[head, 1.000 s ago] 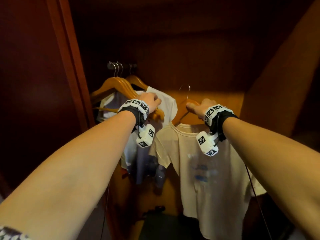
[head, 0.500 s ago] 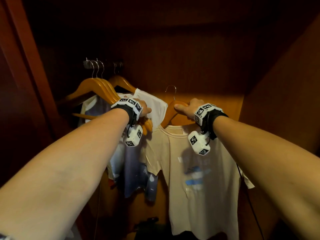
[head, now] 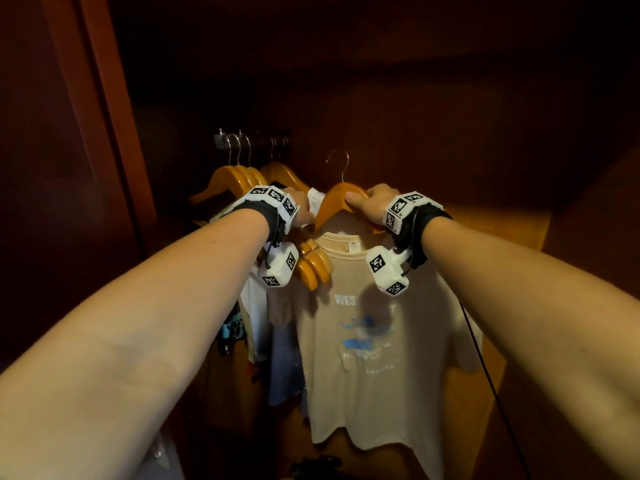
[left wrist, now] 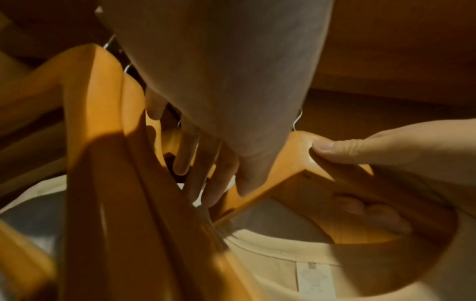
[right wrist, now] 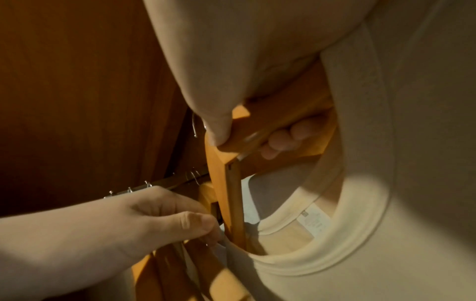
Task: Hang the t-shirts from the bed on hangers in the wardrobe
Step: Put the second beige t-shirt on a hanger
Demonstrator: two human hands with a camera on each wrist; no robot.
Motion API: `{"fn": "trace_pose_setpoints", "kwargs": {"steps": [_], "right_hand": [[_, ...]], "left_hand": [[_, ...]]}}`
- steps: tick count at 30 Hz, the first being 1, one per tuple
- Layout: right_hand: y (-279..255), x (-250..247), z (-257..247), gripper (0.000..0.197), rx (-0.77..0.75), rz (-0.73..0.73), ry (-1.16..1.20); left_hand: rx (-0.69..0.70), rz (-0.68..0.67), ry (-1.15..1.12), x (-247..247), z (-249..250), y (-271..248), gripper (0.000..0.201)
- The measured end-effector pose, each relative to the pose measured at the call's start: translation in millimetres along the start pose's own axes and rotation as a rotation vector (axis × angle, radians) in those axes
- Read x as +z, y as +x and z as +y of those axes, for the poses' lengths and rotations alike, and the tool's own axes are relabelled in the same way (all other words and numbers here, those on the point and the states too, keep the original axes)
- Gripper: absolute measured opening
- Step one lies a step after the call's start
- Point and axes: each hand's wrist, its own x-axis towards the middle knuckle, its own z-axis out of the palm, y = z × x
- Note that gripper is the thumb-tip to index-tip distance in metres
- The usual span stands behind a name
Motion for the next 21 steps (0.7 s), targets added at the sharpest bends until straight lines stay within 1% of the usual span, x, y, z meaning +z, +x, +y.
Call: {"fn": "trace_pose_setpoints", "kwargs": {"steps": [3,5,6,8,11,13,15,16,18,20,21], "right_hand": [[12.2,3.9,-17.1,0.068,-0.029,0.012,0.049],[22.6,8.2,-27.8,0.065,-0.046,0.043,0.09],[26.4,9.6,-33.8,0.061,-0.055,0.053,0.114],[34.7,12.1,-46.0,0.05,-0.073,0.067,0.142],[50.0,16.6,-67.5,0.046,-0.093,0.07,0.191],[62.0,22.0,-84.2,0.044,-0.11,0.062,0.219],[71.5,27.2,-100.3,0.043,-0.126,0.059,0.207],[75.4,29.5,-107.7,0.042,-0.137,0.058,0.193],[82.7,34.1,-120.2,0.04,-0.154,0.046,0.154],[87.3,38.1,-131.8,0.038,-0.158,0.021,0.119],[92.4,41.1,-136.4,0.038,-0.157,0.017,0.101]], "left_hand": [[0.007,0.007,-0.028,-5.5,-10.2,0.3,0.032],[0.009,0.06,-0.065,-11.0,-18.0,0.3,0.028],[0.006,0.108,-0.085,-14.9,-22.0,0.5,0.026],[0.011,0.242,-0.142,-25.0,-30.3,0.6,0.023],[0.007,0.492,-0.181,-43.0,-42.3,2.5,0.027],[-0.014,0.626,-0.155,-55.4,-51.1,4.9,0.028],[-0.071,0.717,-0.082,-65.7,-61.2,9.5,0.029],[-0.115,0.745,-0.025,-69.5,-67.0,12.6,0.029],[-0.243,0.742,0.048,-74.7,-79.9,16.5,0.033],[-0.371,0.695,0.034,-75.3,-94.2,18.4,0.04],[-0.41,0.673,-0.016,-74.6,-100.9,16.6,0.041]]}}
